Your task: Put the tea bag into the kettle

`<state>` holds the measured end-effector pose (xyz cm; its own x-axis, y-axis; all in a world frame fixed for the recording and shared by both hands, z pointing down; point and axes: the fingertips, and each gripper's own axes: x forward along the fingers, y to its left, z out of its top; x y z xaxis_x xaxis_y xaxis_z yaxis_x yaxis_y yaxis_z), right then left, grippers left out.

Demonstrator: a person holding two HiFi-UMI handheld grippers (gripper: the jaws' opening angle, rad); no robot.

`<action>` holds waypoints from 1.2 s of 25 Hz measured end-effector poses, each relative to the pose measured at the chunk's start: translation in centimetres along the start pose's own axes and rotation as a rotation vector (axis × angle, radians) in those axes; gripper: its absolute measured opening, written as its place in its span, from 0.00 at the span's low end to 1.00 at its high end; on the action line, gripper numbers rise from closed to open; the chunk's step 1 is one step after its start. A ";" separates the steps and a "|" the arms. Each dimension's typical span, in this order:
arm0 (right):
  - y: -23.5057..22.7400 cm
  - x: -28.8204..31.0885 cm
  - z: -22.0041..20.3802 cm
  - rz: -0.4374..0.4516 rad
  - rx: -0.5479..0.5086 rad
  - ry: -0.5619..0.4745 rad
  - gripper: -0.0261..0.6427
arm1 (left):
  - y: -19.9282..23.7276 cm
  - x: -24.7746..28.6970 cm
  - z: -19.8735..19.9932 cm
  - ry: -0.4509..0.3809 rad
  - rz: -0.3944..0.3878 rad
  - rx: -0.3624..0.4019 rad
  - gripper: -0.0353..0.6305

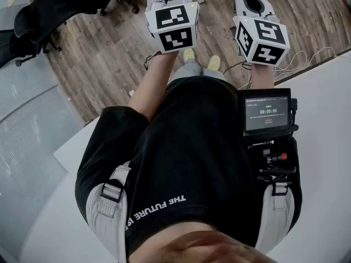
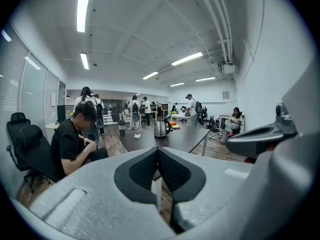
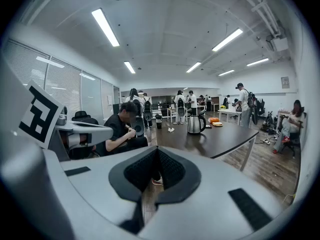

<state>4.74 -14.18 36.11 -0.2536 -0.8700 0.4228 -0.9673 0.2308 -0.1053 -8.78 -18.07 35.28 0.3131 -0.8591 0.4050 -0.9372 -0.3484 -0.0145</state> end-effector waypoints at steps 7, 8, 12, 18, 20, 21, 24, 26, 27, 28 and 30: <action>0.2 -0.3 0.2 0.006 -0.004 -0.007 0.05 | -0.1 -0.3 0.4 -0.008 -0.003 0.009 0.06; 0.2 -0.3 0.3 0.007 -0.005 -0.009 0.05 | -0.1 -0.3 0.4 -0.009 -0.004 0.011 0.06; -0.1 -0.4 0.7 -0.007 0.009 -0.035 0.05 | -0.2 -0.3 0.9 -0.024 -0.010 0.018 0.06; -0.5 -0.7 1.5 -0.012 0.016 -0.063 0.05 | -0.2 -0.3 1.7 -0.047 -0.014 0.021 0.06; -0.6 -0.7 1.6 -0.023 0.005 -0.063 0.05 | -0.2 -0.4 1.8 -0.050 -0.016 0.022 0.06; -0.7 -0.8 1.6 -0.027 0.003 -0.065 0.05 | -0.2 -0.4 1.8 -0.051 -0.019 0.023 0.06; -0.8 -0.9 1.9 -0.017 0.012 -0.073 0.05 | -0.5 -0.4 2.0 -0.052 -0.028 0.029 0.06; -0.8 -0.9 2.0 -0.011 0.023 -0.079 0.05 | -0.5 -0.3 2.1 -0.052 -0.030 0.033 0.06; -0.8 -0.9 2.0 -0.010 0.028 -0.081 0.05 | -0.5 -0.3 2.1 -0.052 -0.030 0.032 0.06; -0.8 -0.9 2.0 -0.009 0.030 -0.081 0.05 | -0.5 -0.3 2.0 -0.051 -0.031 0.029 0.06; -0.9 -0.9 1.9 -0.011 0.025 -0.081 0.05 | -0.5 -0.2 1.9 -0.052 -0.034 0.025 0.06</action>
<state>5.80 -14.42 34.06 -0.2421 -0.9050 0.3498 -0.9695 0.2115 -0.1239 -8.06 -18.48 33.47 0.3527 -0.8649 0.3571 -0.9221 -0.3861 -0.0244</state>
